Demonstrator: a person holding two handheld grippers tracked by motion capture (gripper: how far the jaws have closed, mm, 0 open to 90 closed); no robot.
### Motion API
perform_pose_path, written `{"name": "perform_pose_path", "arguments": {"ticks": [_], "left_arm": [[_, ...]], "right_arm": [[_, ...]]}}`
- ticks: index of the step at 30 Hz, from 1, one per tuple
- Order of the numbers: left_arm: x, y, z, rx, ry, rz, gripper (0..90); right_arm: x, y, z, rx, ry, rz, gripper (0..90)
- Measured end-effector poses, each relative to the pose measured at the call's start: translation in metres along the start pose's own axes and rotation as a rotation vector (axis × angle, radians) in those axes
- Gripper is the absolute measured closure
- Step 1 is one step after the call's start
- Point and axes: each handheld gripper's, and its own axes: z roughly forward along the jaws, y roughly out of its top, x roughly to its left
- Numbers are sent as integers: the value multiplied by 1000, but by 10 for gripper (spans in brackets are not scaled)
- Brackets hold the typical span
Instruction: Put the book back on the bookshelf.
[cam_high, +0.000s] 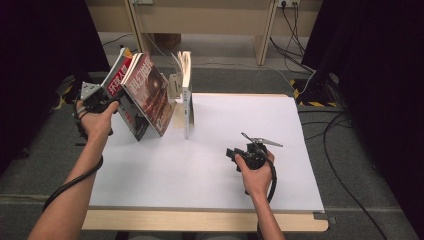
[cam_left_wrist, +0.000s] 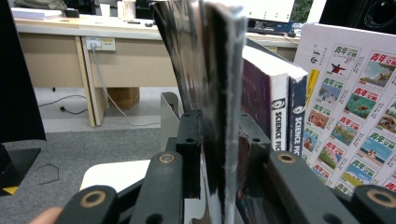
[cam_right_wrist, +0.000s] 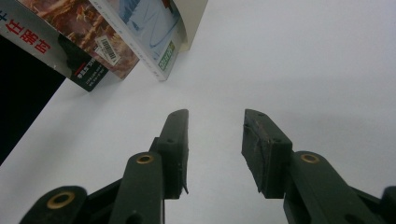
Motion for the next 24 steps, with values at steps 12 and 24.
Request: {"name": "perform_pose_path", "arguments": {"ticks": [12, 24], "left_arm": [[2, -3, -8, 21, -11, -35, 628], [2, -6, -13, 28, 2, -54, 515]], "right_arm": [[1, -1, 1, 3, 2, 5, 616], [1, -1, 2, 5, 2, 3, 616]]}}
